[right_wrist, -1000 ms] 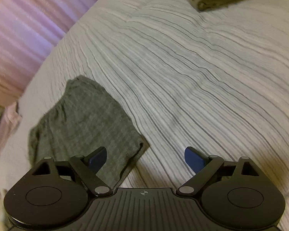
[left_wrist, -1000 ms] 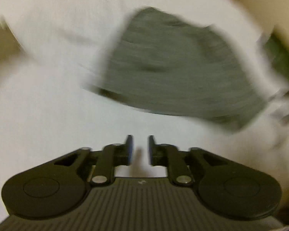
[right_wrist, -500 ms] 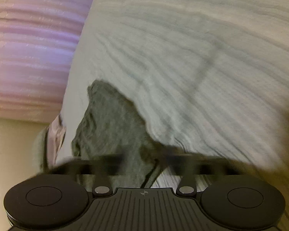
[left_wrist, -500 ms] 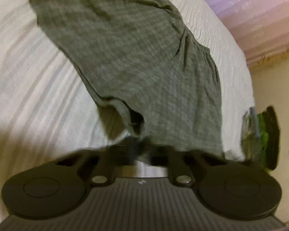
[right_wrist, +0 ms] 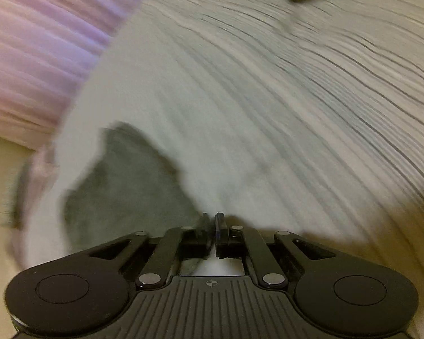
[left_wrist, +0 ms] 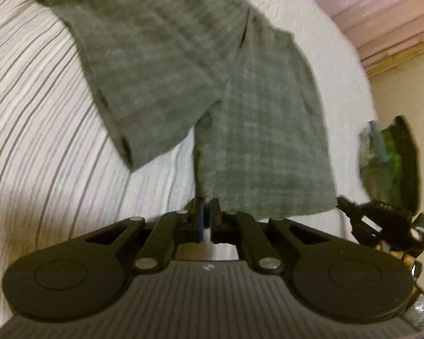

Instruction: Fold clothes

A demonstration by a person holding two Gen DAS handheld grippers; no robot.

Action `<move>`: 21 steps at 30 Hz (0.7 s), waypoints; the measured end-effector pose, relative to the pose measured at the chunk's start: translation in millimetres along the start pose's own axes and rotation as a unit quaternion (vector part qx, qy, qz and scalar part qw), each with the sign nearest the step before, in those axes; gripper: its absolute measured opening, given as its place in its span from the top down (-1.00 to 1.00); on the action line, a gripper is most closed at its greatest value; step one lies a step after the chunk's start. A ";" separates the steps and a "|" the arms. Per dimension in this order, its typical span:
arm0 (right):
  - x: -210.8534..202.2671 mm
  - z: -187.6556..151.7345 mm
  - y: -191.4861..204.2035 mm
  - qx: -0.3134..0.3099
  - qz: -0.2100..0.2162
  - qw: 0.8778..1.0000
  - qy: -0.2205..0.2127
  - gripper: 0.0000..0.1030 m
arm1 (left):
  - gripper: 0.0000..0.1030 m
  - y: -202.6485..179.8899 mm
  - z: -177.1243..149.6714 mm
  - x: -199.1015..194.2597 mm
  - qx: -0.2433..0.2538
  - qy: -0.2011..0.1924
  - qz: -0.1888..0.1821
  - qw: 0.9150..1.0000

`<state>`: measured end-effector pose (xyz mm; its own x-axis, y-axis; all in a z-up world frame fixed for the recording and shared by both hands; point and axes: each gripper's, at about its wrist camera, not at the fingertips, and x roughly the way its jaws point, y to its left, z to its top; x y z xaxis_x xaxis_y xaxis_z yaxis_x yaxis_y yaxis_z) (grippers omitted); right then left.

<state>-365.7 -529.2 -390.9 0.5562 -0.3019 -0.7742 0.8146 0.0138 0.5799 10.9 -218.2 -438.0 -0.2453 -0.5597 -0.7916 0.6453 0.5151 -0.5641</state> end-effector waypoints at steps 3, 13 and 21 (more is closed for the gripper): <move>-14.4 -11.8 10.7 -0.011 -0.023 0.999 -0.026 0.56 | 0.77 -2.5 7.5 -24.7 0.040 0.003 -0.002 0.999; 15.8 -123.8 102.3 0.037 0.161 0.983 0.085 -0.13 | 0.42 104.8 110.4 -121.1 0.011 -0.115 0.109 0.987; 89.7 -220.5 156.7 0.140 0.175 0.966 0.133 -0.13 | 0.19 173.9 174.7 -125.5 -0.132 -0.134 0.037 0.981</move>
<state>-151.9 -344.0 -425.4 0.8423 -0.0702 -0.5345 0.5133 -0.1982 0.8350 280.3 -171.8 -395.8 0.0179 -0.6470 -0.7623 0.4353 0.6914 -0.5766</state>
